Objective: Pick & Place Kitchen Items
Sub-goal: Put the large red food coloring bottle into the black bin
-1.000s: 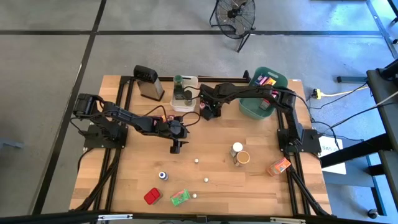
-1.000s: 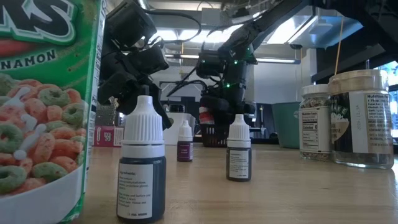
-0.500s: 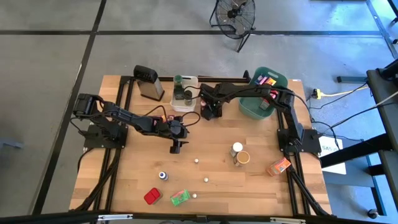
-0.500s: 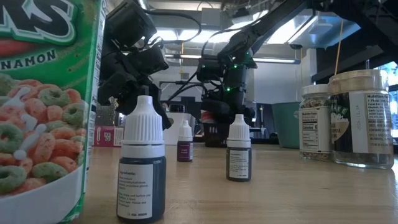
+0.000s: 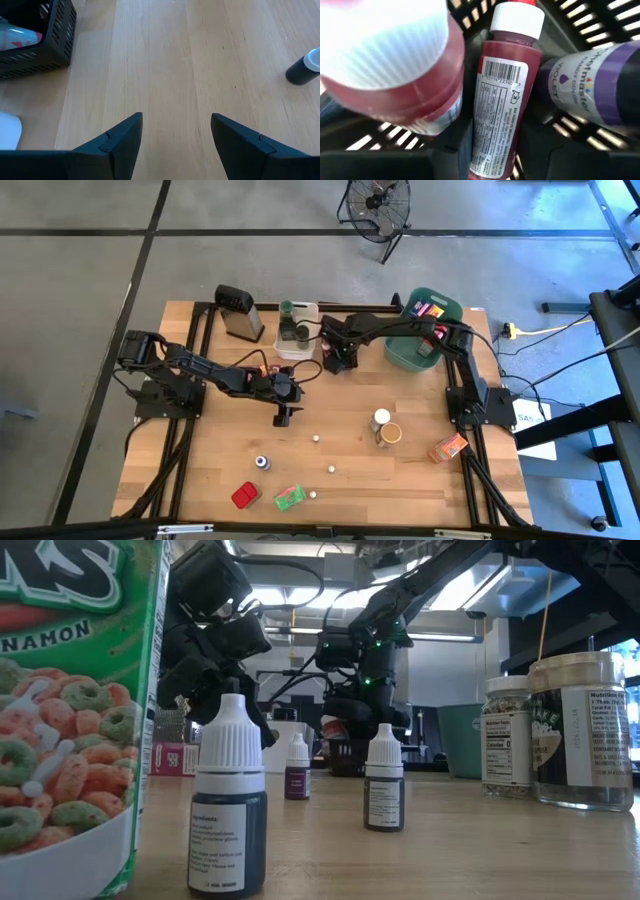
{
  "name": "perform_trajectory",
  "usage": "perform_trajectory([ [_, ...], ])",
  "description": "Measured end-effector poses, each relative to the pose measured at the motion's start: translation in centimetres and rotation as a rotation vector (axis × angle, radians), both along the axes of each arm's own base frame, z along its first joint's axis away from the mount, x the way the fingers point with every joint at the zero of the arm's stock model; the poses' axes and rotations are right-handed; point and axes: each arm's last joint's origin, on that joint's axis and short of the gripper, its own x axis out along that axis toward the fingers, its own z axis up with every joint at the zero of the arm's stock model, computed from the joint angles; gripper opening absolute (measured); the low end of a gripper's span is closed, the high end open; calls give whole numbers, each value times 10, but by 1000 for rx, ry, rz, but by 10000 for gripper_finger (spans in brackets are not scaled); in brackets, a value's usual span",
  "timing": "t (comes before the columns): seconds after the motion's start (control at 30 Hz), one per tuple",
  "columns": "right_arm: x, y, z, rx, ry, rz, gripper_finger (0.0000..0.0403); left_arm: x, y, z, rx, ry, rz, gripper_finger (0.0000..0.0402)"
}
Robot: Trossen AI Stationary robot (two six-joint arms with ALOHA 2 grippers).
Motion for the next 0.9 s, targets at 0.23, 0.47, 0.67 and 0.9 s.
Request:
perform_trajectory([
  [0.23, 13, 13, 16, -22, -32, 82, 122, 0, 0, 0, 0, 3, 0, 231],
  [0.47, 24, 28, 32, -81, -38, 140, 122, -1, 0, -1, 0, 11, 0, 232],
  [0.67, 28, 37, 40, -84, -39, 166, 122, -1, 0, -1, 0, 11, 0, 232],
  [0.9, 27, 40, 43, -123, 3, 162, 122, -1, 0, -1, 0, 11, 0, 231],
])
